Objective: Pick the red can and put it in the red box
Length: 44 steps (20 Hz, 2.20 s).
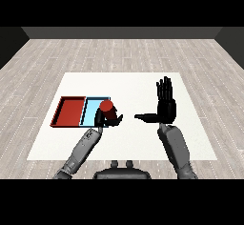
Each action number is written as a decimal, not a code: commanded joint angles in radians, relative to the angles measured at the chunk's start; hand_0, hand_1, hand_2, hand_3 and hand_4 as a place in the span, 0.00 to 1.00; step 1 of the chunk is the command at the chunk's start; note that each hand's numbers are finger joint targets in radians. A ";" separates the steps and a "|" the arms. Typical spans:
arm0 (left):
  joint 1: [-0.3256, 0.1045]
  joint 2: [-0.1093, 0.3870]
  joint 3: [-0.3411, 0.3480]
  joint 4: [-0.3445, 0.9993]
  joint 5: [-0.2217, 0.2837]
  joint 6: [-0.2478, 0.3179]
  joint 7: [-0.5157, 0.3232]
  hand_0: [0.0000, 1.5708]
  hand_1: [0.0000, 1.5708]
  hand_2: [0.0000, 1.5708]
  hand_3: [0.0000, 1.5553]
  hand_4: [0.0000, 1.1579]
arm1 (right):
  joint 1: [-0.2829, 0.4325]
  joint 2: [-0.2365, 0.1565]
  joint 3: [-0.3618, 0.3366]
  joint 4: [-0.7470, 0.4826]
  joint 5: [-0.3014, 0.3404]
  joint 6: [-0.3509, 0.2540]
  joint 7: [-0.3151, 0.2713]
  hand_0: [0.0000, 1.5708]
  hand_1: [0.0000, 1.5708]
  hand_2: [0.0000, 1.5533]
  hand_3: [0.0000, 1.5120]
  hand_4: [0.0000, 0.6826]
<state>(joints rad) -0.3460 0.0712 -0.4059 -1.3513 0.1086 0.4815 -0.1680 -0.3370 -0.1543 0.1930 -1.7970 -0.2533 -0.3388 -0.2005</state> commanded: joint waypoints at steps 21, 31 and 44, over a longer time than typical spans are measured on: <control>-0.152 0.364 0.318 0.239 -0.154 -0.095 0.192 0.98 0.98 0.93 0.93 0.94 | 0.328 -0.069 -0.186 0.302 -0.047 0.243 -0.256 0.00 0.00 0.00 0.00 0.00; -0.225 0.352 0.445 0.840 -0.173 -0.083 -0.040 1.00 1.00 1.00 0.96 0.92 | 0.253 -0.057 -0.185 0.361 -0.007 0.248 -0.306 0.00 0.00 0.00 0.00 0.00; -0.387 0.371 0.506 1.221 -0.200 -0.092 0.055 0.72 0.72 0.70 0.00 0.45 | 0.279 -0.054 -0.178 0.281 0.025 0.227 -0.322 0.00 0.00 0.00 0.00 0.00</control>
<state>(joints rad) -0.7054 0.4473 0.0572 -0.1935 -0.1235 0.4278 -0.1107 -0.0560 -0.2016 0.0176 -1.4980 -0.2321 -0.1106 -0.5321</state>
